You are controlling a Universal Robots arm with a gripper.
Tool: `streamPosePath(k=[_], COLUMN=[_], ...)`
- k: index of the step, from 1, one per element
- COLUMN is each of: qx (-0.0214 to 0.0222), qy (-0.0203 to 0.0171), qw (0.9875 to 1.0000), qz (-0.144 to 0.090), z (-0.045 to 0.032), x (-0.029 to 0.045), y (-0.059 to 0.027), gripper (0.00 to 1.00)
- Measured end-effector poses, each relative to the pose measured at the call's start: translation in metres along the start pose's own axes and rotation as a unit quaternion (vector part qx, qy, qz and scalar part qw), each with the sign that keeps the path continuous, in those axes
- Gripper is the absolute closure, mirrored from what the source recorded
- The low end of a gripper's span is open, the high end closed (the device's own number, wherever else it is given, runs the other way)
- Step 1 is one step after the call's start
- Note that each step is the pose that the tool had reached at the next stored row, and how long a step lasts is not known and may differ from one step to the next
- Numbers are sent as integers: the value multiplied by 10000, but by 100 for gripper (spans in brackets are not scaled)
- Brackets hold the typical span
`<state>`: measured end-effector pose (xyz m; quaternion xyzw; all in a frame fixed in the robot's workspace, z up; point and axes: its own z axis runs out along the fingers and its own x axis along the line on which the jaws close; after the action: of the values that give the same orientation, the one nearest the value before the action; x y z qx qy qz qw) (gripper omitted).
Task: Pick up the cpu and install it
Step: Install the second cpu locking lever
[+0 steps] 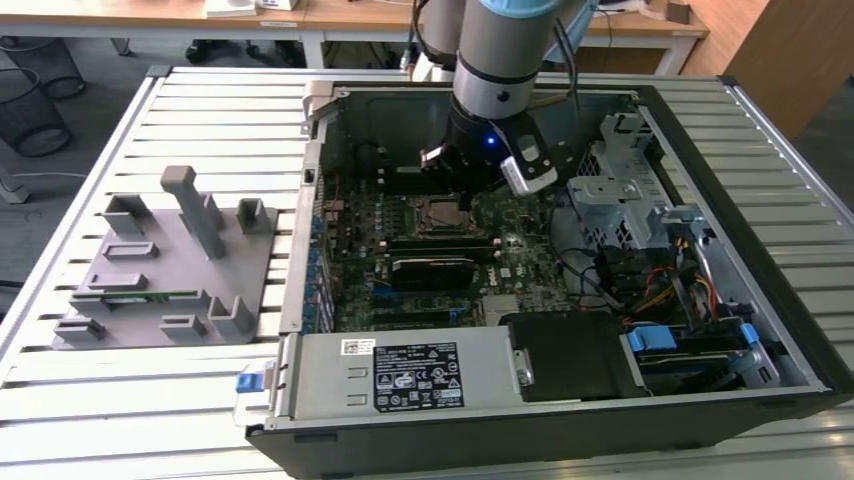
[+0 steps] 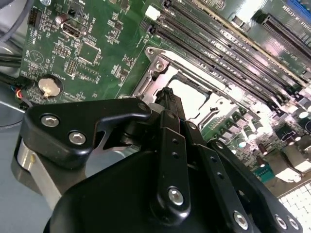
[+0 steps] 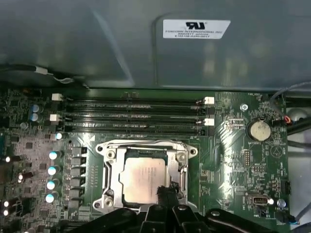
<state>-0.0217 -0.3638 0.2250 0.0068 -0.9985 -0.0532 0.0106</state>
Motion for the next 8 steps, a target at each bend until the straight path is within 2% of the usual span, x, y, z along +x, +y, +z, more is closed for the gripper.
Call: streamPosePath(k=[5, 8], qx=[-1, 0], qy=[-1, 0], qw=[10000, 10000], qz=[-2, -1], z=[-83, -93], x=[13, 26], y=[-6, -87], gripper=[89, 89])
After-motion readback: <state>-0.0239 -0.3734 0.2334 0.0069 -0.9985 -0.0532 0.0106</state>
